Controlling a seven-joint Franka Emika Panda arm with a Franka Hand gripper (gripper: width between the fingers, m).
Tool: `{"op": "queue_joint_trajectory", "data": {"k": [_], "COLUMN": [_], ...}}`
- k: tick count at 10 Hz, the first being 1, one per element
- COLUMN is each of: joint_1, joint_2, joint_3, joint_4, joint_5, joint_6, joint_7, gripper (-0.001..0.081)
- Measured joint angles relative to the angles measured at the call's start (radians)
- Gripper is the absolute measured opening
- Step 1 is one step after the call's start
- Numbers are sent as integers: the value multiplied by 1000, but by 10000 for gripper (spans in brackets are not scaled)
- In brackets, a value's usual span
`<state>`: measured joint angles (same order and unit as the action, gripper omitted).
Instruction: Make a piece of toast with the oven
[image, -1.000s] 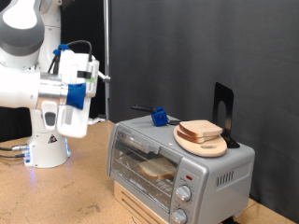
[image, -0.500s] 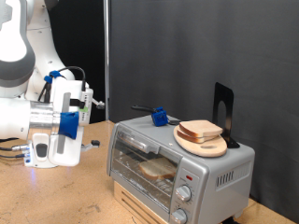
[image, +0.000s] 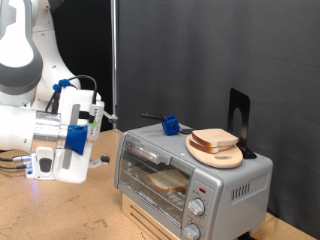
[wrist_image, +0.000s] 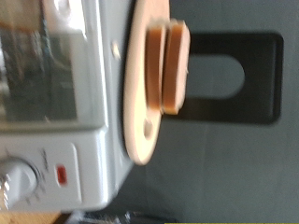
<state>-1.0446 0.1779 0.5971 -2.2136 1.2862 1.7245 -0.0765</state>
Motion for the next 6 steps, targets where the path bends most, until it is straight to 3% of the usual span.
{"op": "queue_joint_trajectory", "data": {"k": [3, 6], "joint_1": [29, 79], "joint_2": [130, 257], "joint_3": [6, 4], "joint_4": [107, 212], "joint_5": [18, -34], "joint_6": [19, 113], "joint_7": [2, 2], "gripper": [682, 682]}}
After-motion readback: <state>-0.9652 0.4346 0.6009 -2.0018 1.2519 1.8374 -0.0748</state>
